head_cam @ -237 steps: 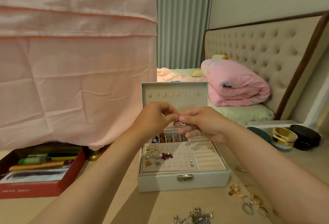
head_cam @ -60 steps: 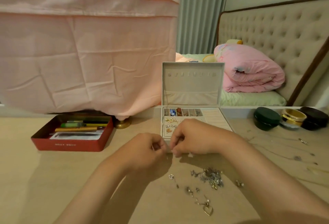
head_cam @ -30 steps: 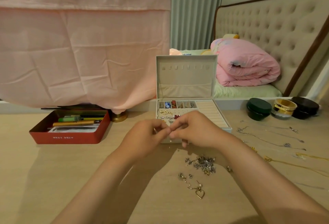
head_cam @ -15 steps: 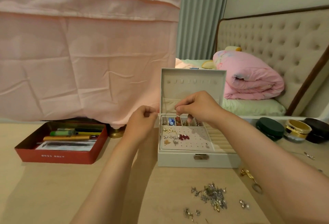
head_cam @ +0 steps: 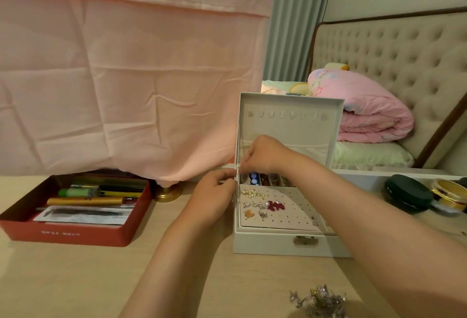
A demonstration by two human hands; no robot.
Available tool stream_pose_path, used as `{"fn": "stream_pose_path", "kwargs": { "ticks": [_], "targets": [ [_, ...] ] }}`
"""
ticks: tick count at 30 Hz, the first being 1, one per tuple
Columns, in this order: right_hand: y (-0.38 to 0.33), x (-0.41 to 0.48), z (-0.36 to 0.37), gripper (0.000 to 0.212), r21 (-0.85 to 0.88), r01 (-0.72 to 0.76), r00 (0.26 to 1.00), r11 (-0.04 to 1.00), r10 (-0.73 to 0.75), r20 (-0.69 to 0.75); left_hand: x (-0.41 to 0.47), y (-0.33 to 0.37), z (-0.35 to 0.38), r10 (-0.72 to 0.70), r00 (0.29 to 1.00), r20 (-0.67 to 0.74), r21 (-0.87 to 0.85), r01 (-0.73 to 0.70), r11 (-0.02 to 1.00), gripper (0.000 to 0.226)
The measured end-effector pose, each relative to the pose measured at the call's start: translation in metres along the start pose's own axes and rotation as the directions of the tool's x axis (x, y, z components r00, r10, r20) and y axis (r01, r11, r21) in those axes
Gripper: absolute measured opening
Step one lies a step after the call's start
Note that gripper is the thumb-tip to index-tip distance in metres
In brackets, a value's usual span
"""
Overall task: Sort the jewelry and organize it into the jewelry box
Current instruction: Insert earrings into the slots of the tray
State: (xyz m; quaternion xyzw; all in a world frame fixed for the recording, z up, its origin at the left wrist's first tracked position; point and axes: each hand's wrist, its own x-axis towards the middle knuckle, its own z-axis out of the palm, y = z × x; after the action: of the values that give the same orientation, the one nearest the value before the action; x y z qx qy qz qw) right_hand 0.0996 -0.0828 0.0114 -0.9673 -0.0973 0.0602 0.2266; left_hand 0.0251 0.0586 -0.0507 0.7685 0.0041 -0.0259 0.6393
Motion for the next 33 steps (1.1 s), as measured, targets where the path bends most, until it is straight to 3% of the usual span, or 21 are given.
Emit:
{"fn": "stream_pose_path", "kwargs": {
  "ticks": [3,7,12,17,19,23,28,33],
  "targets": [
    [-0.001,0.000,-0.005,0.034,-0.061,0.009,0.999,0.998,-0.006,0.051,-0.001,0.003,-0.006,0.010,0.999,0.038,0.058,-0.012,0.998,0.032],
    [0.003,-0.017,-0.023,0.019,0.017,0.045,0.998,0.999,-0.044,-0.038,-0.002,0.004,-0.006,0.059,0.996,0.070,0.185,-0.071,0.980,0.028],
    [0.024,-0.068,-0.045,0.009,0.144,0.063,0.993,0.988,-0.047,-0.110,-0.010,0.011,-0.003,0.168,0.977,-0.130,0.297,-0.124,0.947,0.003],
    [0.057,-0.146,-0.048,0.007,0.178,0.029,0.999,0.984,-0.024,-0.029,-0.039,0.028,0.002,0.330,0.931,-0.154,0.384,-0.251,0.888,0.020],
    [0.066,-0.171,-0.046,0.003,0.165,-0.020,0.996,0.986,0.005,0.090,-0.055,0.035,0.009,0.380,0.920,-0.093,0.420,-0.310,0.853,0.023],
    [0.076,-0.198,-0.033,0.017,0.016,-0.072,0.957,0.997,0.064,0.283,-0.078,0.036,0.032,0.395,0.907,0.145,0.470,-0.415,0.779,0.022],
    [0.079,-0.215,-0.015,0.037,-0.094,-0.056,0.933,0.994,0.085,0.349,-0.096,0.021,0.063,0.210,0.893,0.398,0.590,-0.425,0.687,0.011],
    [0.086,-0.216,0.005,0.027,-0.054,-0.048,0.946,0.997,0.063,0.317,-0.106,0.001,0.076,0.103,0.857,0.504,0.630,-0.447,0.635,0.017]
  ]
}}
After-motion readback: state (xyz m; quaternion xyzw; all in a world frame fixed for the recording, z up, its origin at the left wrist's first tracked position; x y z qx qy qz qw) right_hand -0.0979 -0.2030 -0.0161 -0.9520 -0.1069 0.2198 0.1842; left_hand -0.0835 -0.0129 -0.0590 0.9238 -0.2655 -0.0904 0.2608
